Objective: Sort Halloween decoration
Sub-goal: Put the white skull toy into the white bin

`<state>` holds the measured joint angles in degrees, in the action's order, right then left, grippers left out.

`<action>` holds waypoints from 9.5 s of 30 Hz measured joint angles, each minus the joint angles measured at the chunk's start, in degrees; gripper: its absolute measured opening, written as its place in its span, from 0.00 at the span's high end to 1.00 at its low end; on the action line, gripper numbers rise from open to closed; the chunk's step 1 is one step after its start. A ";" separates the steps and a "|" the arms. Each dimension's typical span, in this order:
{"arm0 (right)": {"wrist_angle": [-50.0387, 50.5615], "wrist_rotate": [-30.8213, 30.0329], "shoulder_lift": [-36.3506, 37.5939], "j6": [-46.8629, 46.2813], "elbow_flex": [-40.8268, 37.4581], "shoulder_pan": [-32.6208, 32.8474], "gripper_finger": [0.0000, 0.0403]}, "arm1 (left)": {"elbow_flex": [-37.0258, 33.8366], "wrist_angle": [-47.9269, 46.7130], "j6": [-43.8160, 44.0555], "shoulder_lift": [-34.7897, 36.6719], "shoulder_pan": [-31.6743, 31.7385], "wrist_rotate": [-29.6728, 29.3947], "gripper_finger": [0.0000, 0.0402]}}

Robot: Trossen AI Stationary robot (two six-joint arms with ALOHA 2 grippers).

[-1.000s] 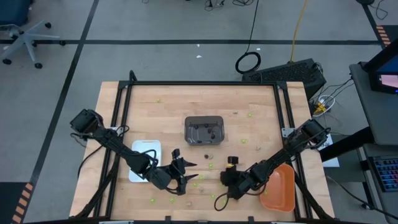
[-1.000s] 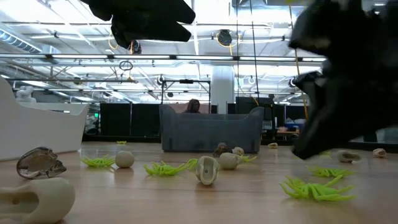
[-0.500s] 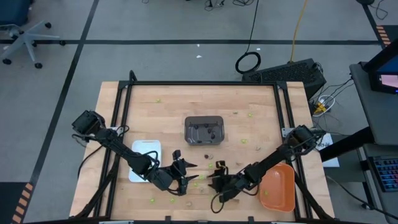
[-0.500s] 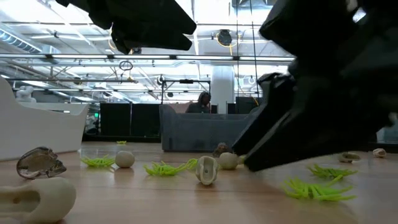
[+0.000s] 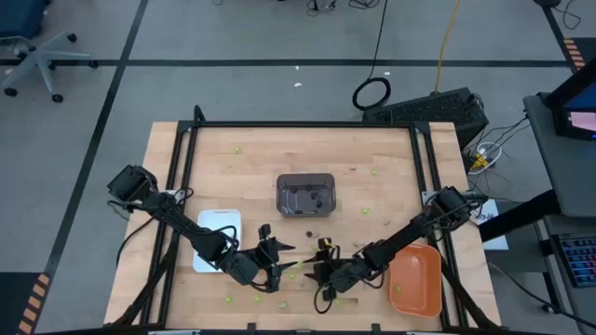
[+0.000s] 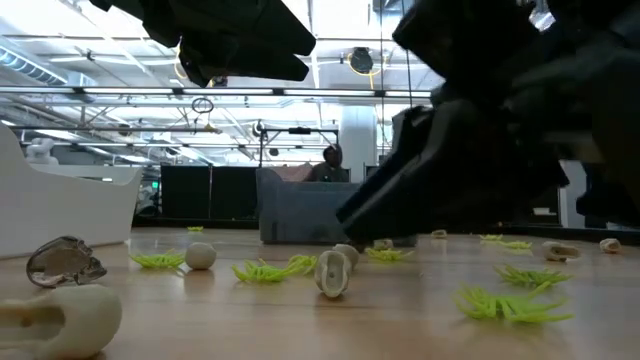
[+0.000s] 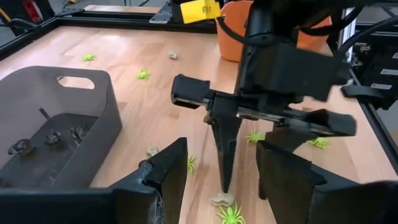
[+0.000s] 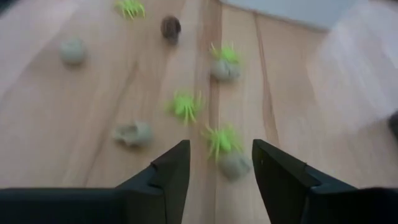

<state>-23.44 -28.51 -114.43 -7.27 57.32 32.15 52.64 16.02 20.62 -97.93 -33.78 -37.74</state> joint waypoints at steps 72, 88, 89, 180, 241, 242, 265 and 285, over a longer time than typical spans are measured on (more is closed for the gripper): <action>-10.22 9.67 0.71 0.23 -8.68 -3.59 0.59 | 0.00 -0.66 -0.04 -0.04 0.02 0.00 0.52; -15.86 12.21 -3.21 -4.07 -8.52 -5.89 0.68 | 0.00 -0.66 -0.07 -0.04 0.02 0.00 0.52; -15.82 12.18 -3.23 -4.07 -8.52 -5.89 0.70 | 0.00 -0.66 -0.07 -0.04 0.01 0.00 0.52; -35.13 25.07 11.65 -11.78 -8.57 -7.72 0.92 | 7.21 10.48 -73.96 -4.01 -4.56 -6.25 0.52; 13.85 16.85 32.31 -9.09 -8.51 -2.82 0.40 | 7.17 4.04 -55.94 -3.96 -4.00 -8.36 0.99; 16.66 15.44 34.17 -8.94 -8.52 -1.97 0.41 | 7.17 3.91 -55.18 -3.96 -4.15 -8.68 0.99; 42.01 11.17 37.40 -26.00 -2.81 10.80 0.41 | 7.17 2.46 -40.77 -3.96 -4.27 -9.02 0.99; 93.68 31.52 -1.23 -38.58 38.63 12.85 0.41 | 7.17 2.90 -33.40 -3.96 -4.00 -8.93 0.99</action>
<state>70.24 3.01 -115.67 -45.84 95.95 44.99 59.81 18.92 -12.78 -101.89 -37.78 -46.66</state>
